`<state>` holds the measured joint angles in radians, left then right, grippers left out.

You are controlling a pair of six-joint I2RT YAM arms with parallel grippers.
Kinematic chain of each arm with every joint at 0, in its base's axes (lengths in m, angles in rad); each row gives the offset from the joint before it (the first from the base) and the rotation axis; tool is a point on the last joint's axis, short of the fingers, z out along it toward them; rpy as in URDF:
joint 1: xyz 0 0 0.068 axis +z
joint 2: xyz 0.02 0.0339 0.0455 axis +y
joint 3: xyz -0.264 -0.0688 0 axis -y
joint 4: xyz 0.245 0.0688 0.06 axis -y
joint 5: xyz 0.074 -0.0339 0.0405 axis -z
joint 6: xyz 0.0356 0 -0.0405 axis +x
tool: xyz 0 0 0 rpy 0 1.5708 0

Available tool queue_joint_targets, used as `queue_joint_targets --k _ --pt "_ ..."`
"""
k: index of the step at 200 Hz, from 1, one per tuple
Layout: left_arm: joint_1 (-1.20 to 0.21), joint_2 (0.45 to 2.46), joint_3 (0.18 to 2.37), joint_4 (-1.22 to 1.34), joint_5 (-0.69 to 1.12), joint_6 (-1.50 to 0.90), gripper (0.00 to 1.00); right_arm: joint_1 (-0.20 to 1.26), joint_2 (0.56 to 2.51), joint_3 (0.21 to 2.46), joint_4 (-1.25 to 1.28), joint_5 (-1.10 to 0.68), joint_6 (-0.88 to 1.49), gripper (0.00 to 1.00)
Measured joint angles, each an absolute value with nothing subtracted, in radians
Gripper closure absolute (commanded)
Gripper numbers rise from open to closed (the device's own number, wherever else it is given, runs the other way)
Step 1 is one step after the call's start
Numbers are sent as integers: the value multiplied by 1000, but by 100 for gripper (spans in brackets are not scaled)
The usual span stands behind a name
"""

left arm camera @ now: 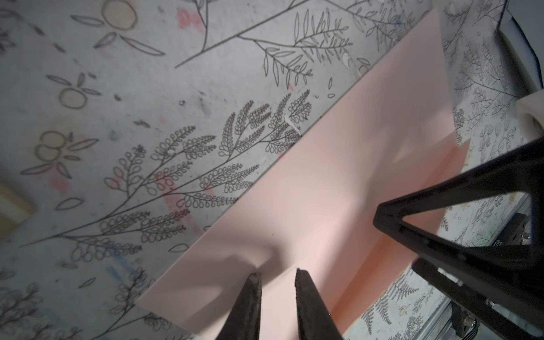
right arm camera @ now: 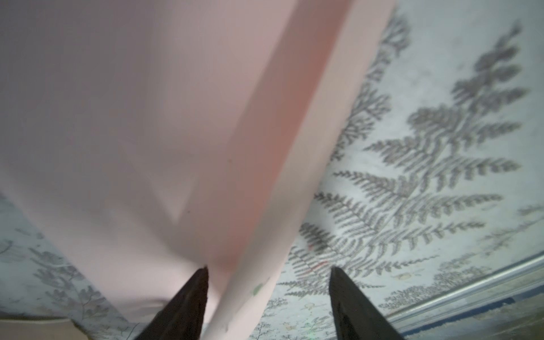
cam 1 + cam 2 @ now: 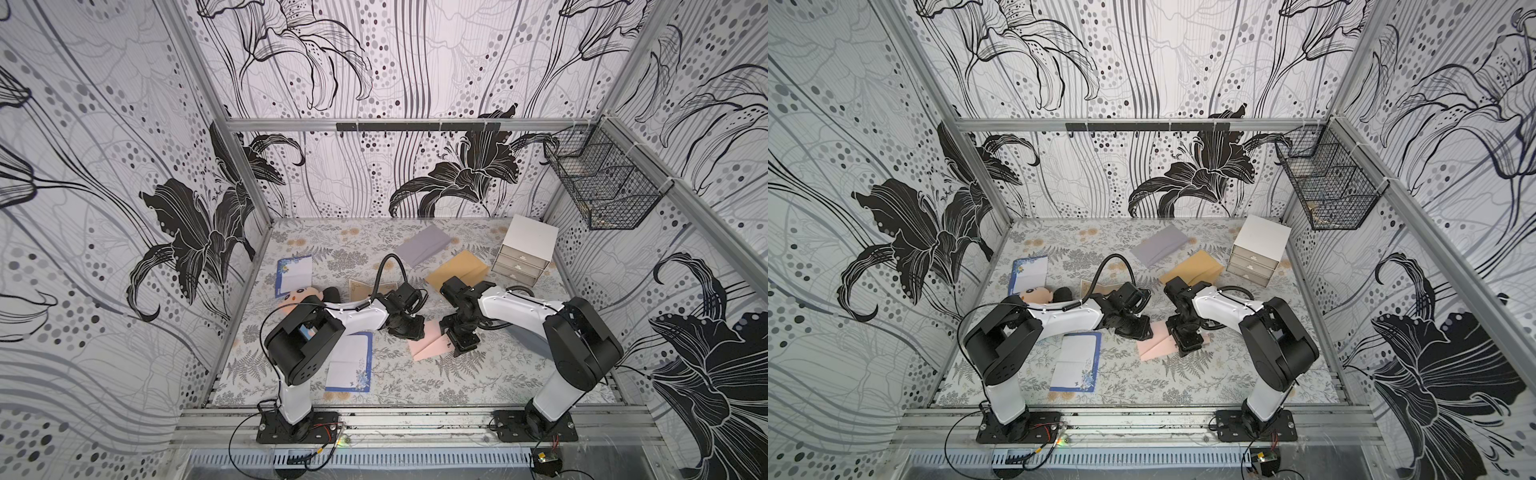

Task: Take the letter paper out of the envelope
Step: Pick up the envelope from the center of the board.

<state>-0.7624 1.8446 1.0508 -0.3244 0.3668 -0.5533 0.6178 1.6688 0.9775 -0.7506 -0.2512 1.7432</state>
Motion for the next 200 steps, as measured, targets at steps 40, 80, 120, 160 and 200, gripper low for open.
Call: queue_joint_targets --k 40,80,120,160,200 --pt "-771 1848 1051 -312 357 -567 75 618 1587 931 -754 -250 1747 50" --pt "-778 1850 1052 -306 349 -572 75 618 1578 896 -735 -252 1758 78" --pt "-783 1842 1061 -321 333 -579 59 618 1590 898 -729 -243 1745 98" --pt "-776 1781 1208 -452 285 -586 41 618 1510 1004 -883 -126 1690 100" --pt "-667 1687 1408 -460 339 -603 35 618 1400 1297 -1110 64 1562 100"
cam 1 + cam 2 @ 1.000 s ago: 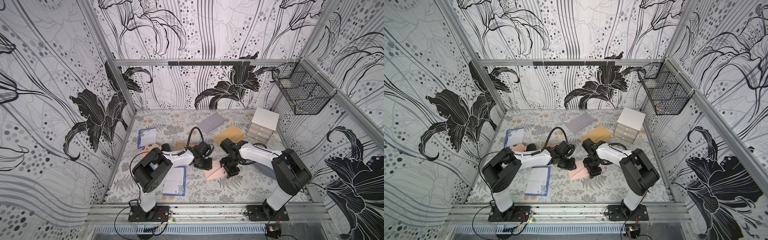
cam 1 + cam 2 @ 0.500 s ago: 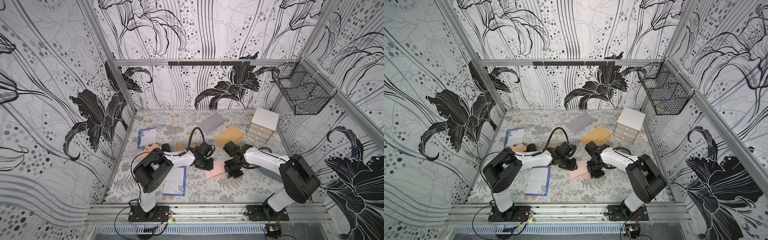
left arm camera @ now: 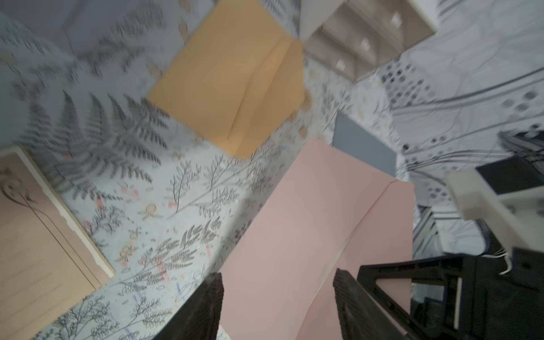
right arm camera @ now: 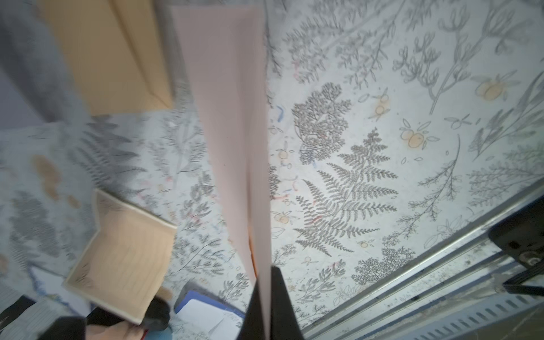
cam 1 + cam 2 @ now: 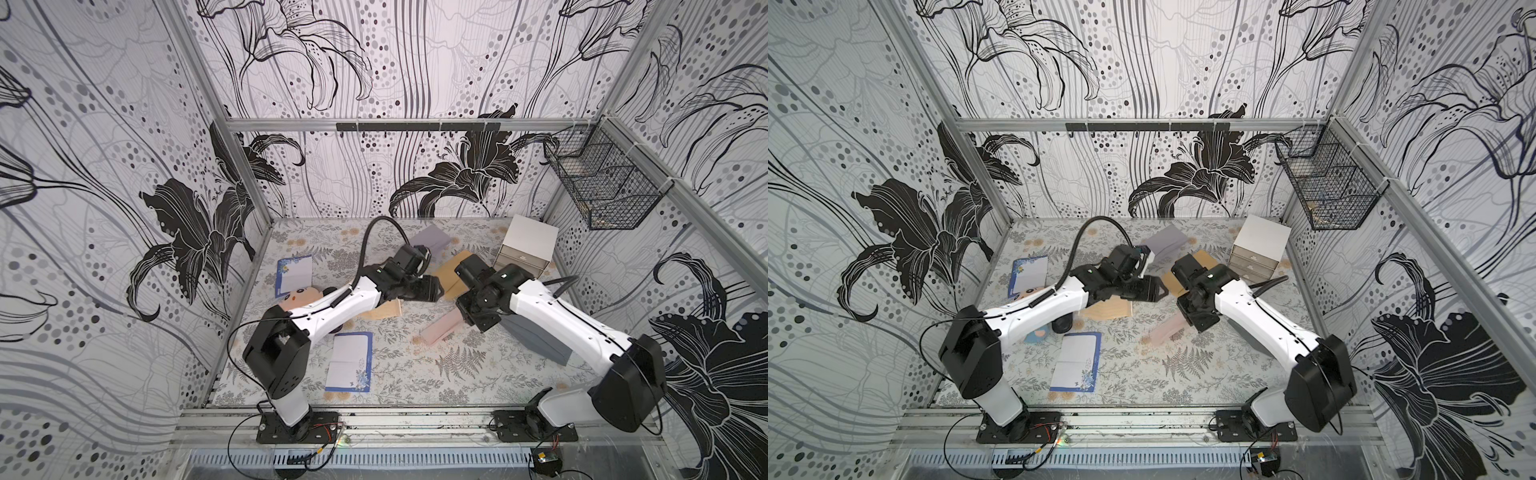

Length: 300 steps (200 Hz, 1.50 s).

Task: Take the letter paper out of the envelope
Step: Pick up the envelope from the center of the board.

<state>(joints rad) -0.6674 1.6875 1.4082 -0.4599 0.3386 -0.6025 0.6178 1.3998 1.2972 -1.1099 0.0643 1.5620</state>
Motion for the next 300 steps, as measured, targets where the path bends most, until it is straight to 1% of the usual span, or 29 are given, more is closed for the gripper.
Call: queue_joint_targets --k 27,44,56,66,85,107,123,144,167,188,219,242,254,269,300 --pt "-553 1688 1508 -438 454 -601 33 612 1343 1459 -1194 193 1388 100" --pt "-485 1705 1549 -418 550 -591 32 579 1330 1540 -1152 189 1178 100" --pt "-442 1722 1567 -395 617 -588 32 515 1322 1570 -1082 93 1024 100" --pt "-411 1736 1576 -382 665 -582 35 446 1325 1597 -1041 -23 913 100" --pt "-373 1744 1576 -370 729 -545 34 336 1369 1699 -1013 -253 727 100" --pt "-355 1744 1576 -335 804 -508 32 307 1445 1834 -1020 -486 562 100" --pt "-344 1741 1572 -312 863 -488 31 307 1467 1855 -1022 -625 485 100" --pt "-334 1720 1539 -274 925 -481 30 300 1470 1835 -1028 -742 434 100" --pt "-322 1683 1506 -263 952 -471 30 293 1467 1782 -1009 -813 418 100" --pt "-301 1633 1457 -250 947 -471 28 281 1467 1730 -999 -830 417 100" --pt "-232 1548 1332 -157 947 -551 24 258 1467 1692 -984 -830 422 100" --pt "-212 1539 1311 -113 949 -604 19 255 1468 1671 -949 -831 434 100" --pt "-214 1539 1298 -90 959 -624 11 255 1471 1671 -940 -838 441 100" --pt "-217 1540 1280 -75 976 -651 7 255 1477 1671 -923 -857 450 100" --pt "-220 1554 1272 -58 1024 -677 7 255 1514 1672 -896 -903 459 100"
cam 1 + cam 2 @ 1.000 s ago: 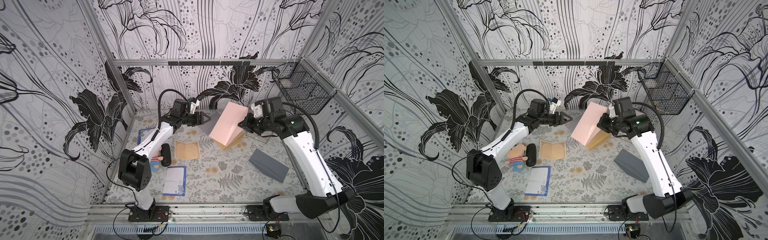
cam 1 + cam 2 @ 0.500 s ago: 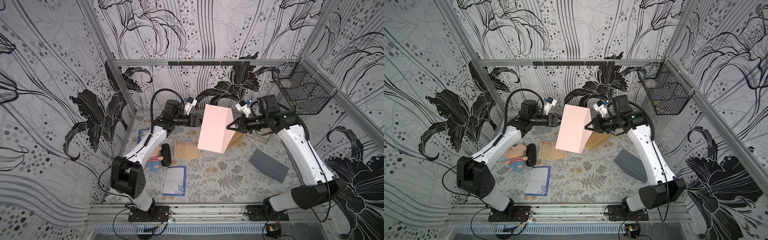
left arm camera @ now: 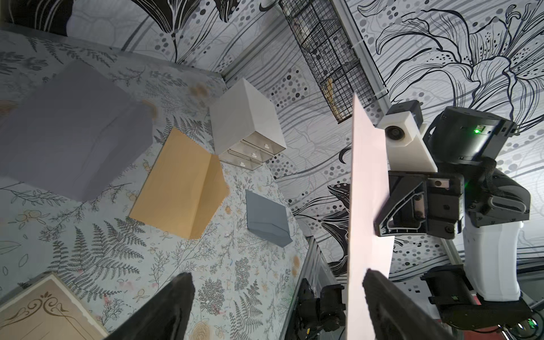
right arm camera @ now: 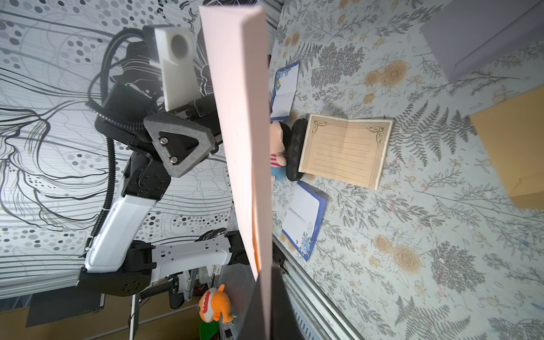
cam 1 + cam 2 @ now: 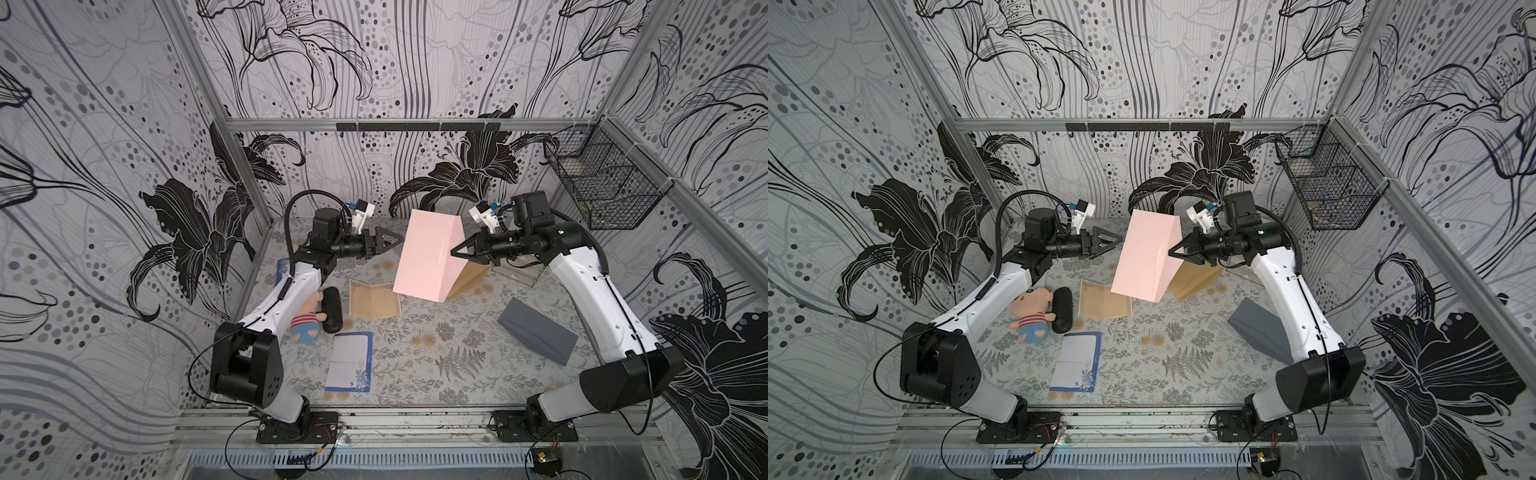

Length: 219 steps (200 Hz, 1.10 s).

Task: Take the letter paper out of the envelope
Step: Pick up the envelope from the center of the board.

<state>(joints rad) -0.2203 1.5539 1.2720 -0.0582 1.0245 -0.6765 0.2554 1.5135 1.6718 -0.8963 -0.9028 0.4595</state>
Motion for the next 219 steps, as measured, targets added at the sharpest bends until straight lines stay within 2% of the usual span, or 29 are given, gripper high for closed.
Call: queue_joint_targets --k 37,65,100,123,142,158,189,195,209,219 --pt "-258 1603 1278 -45 1077 -694 9 255 1553 1672 -870 -948 471 100" --pt "-296 1632 1278 -40 1097 -712 19 255 1567 1672 -846 -980 476 100" --pt "-302 1651 1281 17 1116 -768 45 255 1588 1672 -822 -1021 477 100" --pt "-302 1661 1291 45 1129 -801 66 255 1613 1671 -806 -1035 466 100" --pt "-302 1664 1291 84 1139 -832 88 254 1630 1666 -786 -1040 458 100" --pt "-301 1666 1290 134 1153 -873 100 252 1643 1666 -773 -1040 458 100" --pt "-297 1666 1283 236 1157 -949 100 236 1661 1666 -748 -1040 455 100" --pt "-297 1666 1281 253 1155 -965 100 233 1666 1666 -742 -1040 454 95" --pt "-297 1666 1280 280 1149 -1004 100 229 1678 1661 -719 -1035 455 74" --pt "-297 1667 1280 295 1143 -1034 100 225 1679 1639 -682 -1024 469 66"
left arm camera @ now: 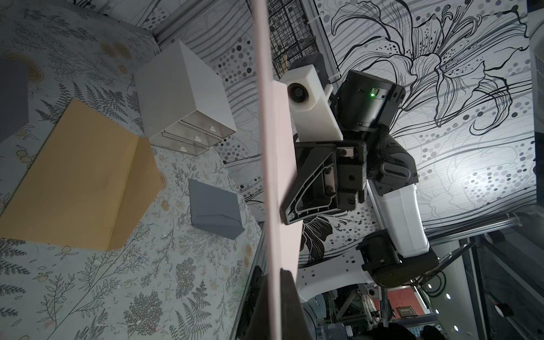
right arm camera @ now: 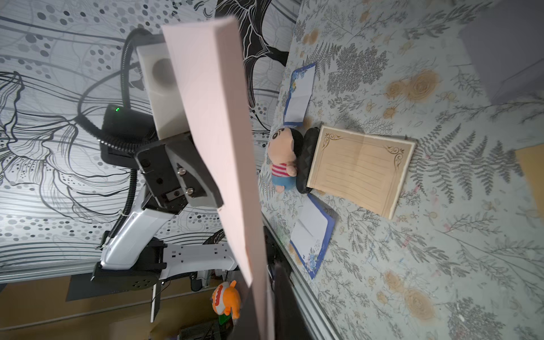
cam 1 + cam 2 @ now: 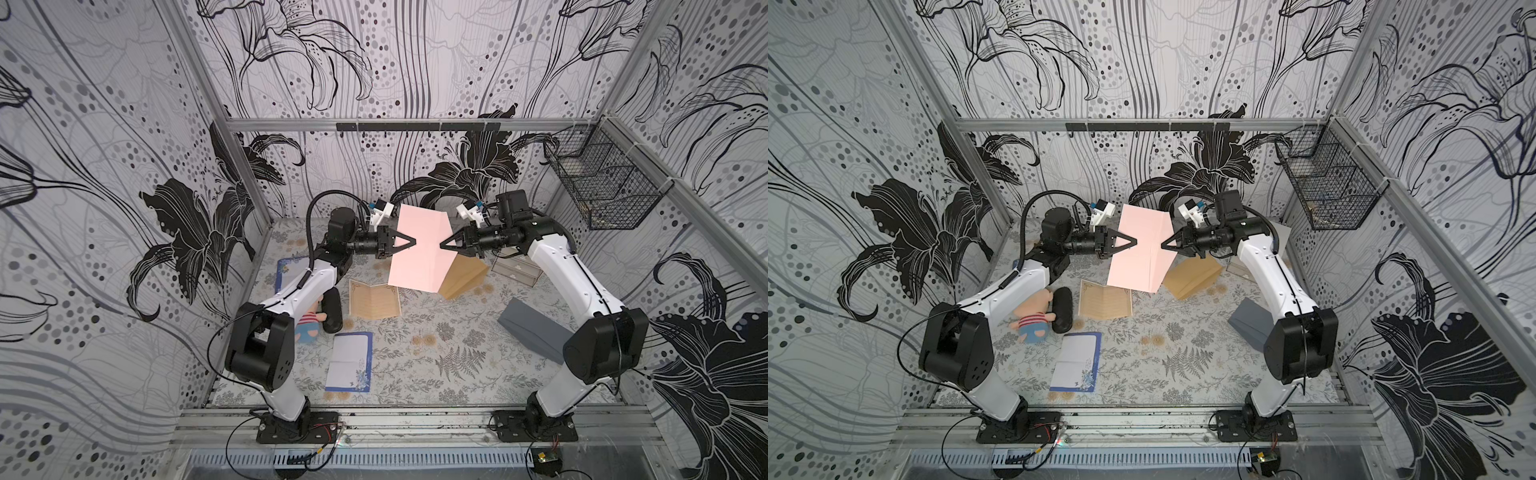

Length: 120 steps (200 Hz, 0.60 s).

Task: Take the letter paper out of the envelope
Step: Pick up the envelope from the center of the board.

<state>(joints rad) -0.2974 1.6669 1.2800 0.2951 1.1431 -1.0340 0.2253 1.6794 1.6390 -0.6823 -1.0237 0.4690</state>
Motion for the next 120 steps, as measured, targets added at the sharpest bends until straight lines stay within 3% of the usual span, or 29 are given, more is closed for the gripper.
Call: queue_joint_targets --k 21,50,120 --pt "-297 1668 1280 314 1125 -1095 100 220 1654 1526 -557 -995 524 53" --pt "-300 1682 1282 357 1103 -1189 100 222 1579 1328 -362 -943 643 43" --pt "-306 1703 1281 503 1029 -1352 100 282 1471 1184 -34 -845 852 41"
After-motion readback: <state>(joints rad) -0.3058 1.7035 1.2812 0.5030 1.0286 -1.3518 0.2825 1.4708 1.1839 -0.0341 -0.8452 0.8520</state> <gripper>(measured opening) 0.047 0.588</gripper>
